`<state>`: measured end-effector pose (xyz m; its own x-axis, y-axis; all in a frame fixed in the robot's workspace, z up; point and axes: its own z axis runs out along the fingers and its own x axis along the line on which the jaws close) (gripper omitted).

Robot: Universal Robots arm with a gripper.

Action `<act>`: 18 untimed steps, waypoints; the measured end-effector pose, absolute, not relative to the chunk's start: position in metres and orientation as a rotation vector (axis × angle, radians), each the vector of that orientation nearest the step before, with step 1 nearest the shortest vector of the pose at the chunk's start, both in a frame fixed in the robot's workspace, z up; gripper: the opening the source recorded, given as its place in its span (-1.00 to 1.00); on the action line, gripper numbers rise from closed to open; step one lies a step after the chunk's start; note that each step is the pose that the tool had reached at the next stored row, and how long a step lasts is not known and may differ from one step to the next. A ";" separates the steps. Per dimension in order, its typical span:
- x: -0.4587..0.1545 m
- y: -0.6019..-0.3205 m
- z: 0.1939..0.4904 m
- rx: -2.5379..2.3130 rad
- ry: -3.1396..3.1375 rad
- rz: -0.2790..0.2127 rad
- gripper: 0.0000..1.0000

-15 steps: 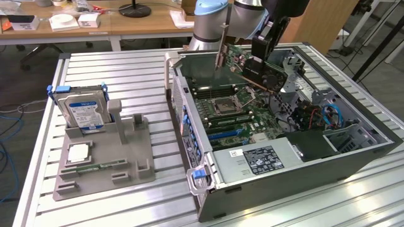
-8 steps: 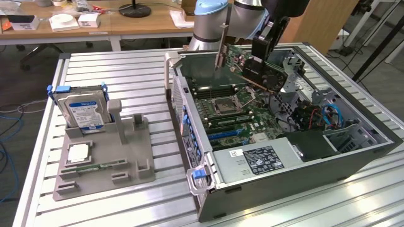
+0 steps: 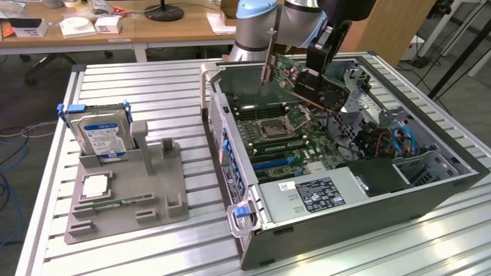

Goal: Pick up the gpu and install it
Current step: 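Insert the gpu into the slot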

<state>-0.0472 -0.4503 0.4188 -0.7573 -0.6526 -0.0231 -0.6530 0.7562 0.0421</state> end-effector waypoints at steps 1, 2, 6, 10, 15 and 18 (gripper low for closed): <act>-0.047 -0.450 0.419 -1.095 2.936 0.075 -0.47; -0.047 -0.450 0.419 -1.098 2.935 0.075 -0.47; -0.047 -0.450 0.419 -1.113 2.930 0.075 -0.47; -0.047 -0.450 0.419 -1.127 2.925 0.075 -0.47; -0.047 -0.450 0.419 -1.144 2.918 0.075 -0.47; -0.047 -0.450 0.419 -1.154 2.915 0.075 -0.47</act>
